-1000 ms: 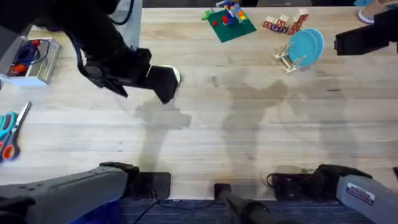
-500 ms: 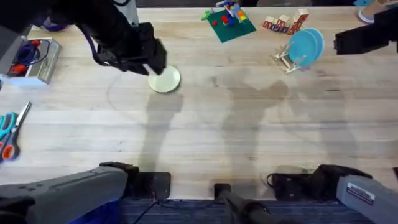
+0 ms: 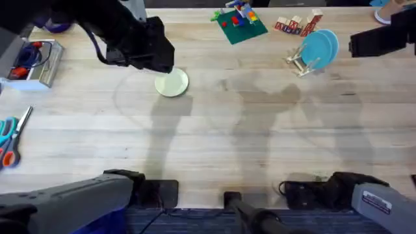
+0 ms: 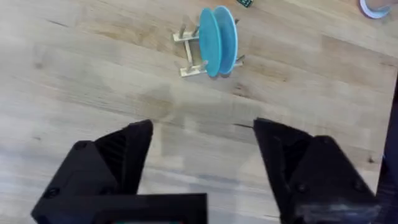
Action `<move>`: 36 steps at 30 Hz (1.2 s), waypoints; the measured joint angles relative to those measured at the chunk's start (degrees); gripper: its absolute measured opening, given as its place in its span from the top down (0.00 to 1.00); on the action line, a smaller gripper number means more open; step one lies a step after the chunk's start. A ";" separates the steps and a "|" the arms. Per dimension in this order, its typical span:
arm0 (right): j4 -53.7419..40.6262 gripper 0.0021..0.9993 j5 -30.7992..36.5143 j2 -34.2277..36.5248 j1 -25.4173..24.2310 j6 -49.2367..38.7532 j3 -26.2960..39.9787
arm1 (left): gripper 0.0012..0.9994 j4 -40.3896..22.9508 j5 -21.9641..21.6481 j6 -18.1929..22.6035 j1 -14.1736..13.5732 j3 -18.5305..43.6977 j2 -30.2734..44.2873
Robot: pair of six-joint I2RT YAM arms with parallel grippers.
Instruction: Pick up the plates from the table one by one and place each into a slot on the dish rack.
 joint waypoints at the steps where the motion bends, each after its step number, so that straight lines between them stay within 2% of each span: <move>1: 0.00 0.01 0.00 0.00 0.00 0.02 0.00 | 0.96 0.12 0.87 0.76 0.85 0.00 0.00; 4: 0.00 0.00 0.00 0.00 0.00 0.06 0.00 | 0.96 0.93 3.70 2.85 4.15 0.00 0.00; 11: -0.02 0.01 0.00 0.00 0.00 0.08 0.00 | 0.96 3.92 12.71 7.75 14.29 -2.79 0.00; 16: -0.02 0.00 0.00 0.00 0.00 0.08 0.00 | 0.96 4.01 17.21 10.29 18.95 -5.18 0.39; 21: -0.02 0.00 0.00 0.00 0.00 0.06 0.00 | 0.96 4.25 20.54 13.36 20.78 -5.31 4.82; 36: -0.02 0.00 0.00 0.00 0.00 0.08 0.00 | 0.96 8.72 22.62 19.45 20.76 -5.38 20.29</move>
